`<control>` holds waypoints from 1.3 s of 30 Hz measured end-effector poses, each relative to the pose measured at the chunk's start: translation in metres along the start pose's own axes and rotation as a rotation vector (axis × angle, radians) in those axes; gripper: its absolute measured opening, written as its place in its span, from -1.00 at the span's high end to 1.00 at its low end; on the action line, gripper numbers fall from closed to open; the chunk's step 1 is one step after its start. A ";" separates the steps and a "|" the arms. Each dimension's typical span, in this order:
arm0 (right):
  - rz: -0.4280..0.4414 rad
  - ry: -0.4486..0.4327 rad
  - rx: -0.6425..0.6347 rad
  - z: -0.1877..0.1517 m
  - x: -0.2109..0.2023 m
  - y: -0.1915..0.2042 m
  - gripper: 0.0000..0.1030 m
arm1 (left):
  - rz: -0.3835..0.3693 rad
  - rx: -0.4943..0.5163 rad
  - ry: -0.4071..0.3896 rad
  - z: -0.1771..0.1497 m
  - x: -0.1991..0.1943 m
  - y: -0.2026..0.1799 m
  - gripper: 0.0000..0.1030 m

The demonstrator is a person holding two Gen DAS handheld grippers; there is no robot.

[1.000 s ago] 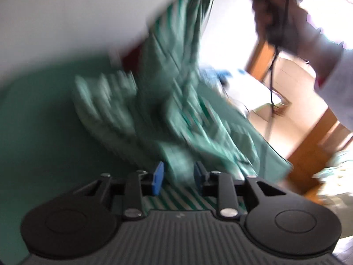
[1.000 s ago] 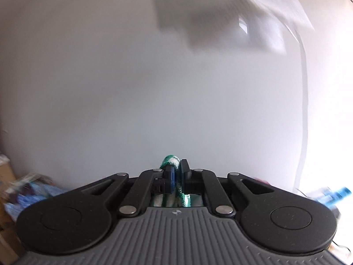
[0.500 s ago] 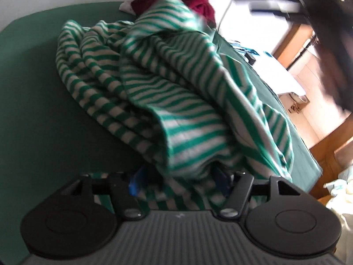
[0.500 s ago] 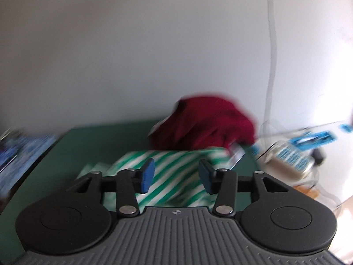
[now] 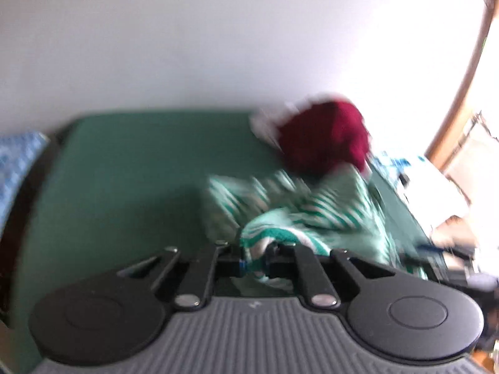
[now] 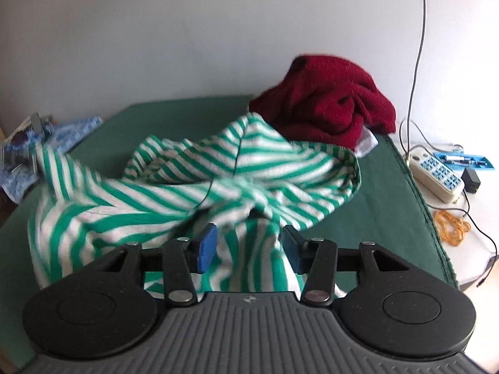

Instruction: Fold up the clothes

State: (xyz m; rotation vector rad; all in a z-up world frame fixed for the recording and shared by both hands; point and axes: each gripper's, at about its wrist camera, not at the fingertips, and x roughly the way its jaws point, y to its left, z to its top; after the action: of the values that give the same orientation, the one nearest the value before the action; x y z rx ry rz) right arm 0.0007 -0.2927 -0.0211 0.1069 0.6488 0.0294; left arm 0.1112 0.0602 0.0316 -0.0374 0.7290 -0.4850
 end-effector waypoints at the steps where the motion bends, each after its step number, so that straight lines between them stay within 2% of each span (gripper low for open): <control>1: -0.005 -0.012 0.011 0.000 -0.004 0.003 -0.07 | 0.020 0.003 -0.017 0.014 -0.003 0.015 0.79; 3: 0.007 -0.014 0.043 0.002 -0.001 0.006 -0.13 | 0.075 0.027 -0.049 0.036 0.001 0.037 0.79; 5: 0.056 0.002 0.081 0.004 0.003 0.012 -0.12 | 0.084 0.044 -0.044 0.047 0.013 0.053 0.72; 6: 0.080 0.010 0.100 0.004 0.006 0.015 -0.12 | 0.086 0.048 -0.019 0.048 0.025 0.060 0.64; 9: 0.146 0.040 0.162 0.005 0.017 0.029 -0.11 | 0.082 0.090 0.107 0.033 0.064 0.071 0.60; 11: 0.162 0.051 0.187 0.005 0.025 0.044 -0.10 | 0.059 0.115 0.157 0.013 0.068 0.078 0.44; 14: 0.126 0.085 0.142 0.003 0.039 0.073 -0.11 | 0.012 0.141 0.227 -0.018 0.067 0.089 0.23; 16: 0.098 0.065 0.130 0.002 0.048 0.085 -0.11 | -0.039 0.136 0.258 -0.038 0.055 0.099 -0.04; 17: 0.084 0.055 0.127 0.001 0.053 0.091 -0.11 | -0.074 0.125 0.268 -0.045 0.051 0.104 -0.08; 19: 0.043 0.038 0.165 0.003 0.060 0.093 -0.11 | -0.130 0.114 0.279 -0.060 0.044 0.102 -0.30; 21: 0.013 0.035 0.225 0.004 0.069 0.088 -0.11 | -0.150 0.098 0.252 -0.064 0.040 0.099 -0.55; 22: 0.009 0.044 0.259 0.005 0.075 0.084 -0.11 | -0.160 0.090 0.238 -0.066 0.037 0.098 -0.61; 24: 0.004 0.053 0.355 0.004 0.084 0.073 -0.11 | -0.169 0.057 0.232 -0.066 0.041 0.092 -0.60; 26: 0.004 0.055 0.488 0.002 0.089 0.056 0.04 | -0.177 0.023 0.238 -0.064 0.052 0.088 -0.55; 27: 0.012 0.048 0.542 0.000 0.088 0.049 0.13 | -0.180 0.006 0.241 -0.063 0.058 0.086 -0.38; 29: 0.023 0.022 0.595 -0.002 0.085 0.037 0.79 | -0.188 -0.028 0.247 -0.061 0.069 0.081 0.04; 30: 0.011 0.013 0.593 -0.002 0.082 0.033 0.78 | -0.191 -0.045 0.250 -0.060 0.075 0.079 0.69; 31: 0.005 -0.001 0.590 -0.001 0.075 0.029 0.78 | -0.195 -0.061 0.253 -0.059 0.080 0.077 1.00; 34: -0.003 -0.038 0.560 0.002 0.052 0.015 0.79 | -0.206 -0.111 0.262 -0.056 0.096 0.070 1.00; 37: -0.013 -0.065 0.506 0.005 0.026 -0.002 0.79 | -0.179 -0.098 0.182 -0.055 0.066 0.061 1.00; 39: -0.037 -0.066 0.455 0.006 0.013 -0.015 0.79 | -0.128 -0.099 0.124 -0.051 0.047 0.062 1.00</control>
State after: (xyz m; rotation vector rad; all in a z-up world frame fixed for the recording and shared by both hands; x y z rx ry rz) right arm 0.0147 -0.3074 -0.0260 0.5327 0.5825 -0.1586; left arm 0.1343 0.1016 -0.0484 -0.1482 0.8759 -0.5766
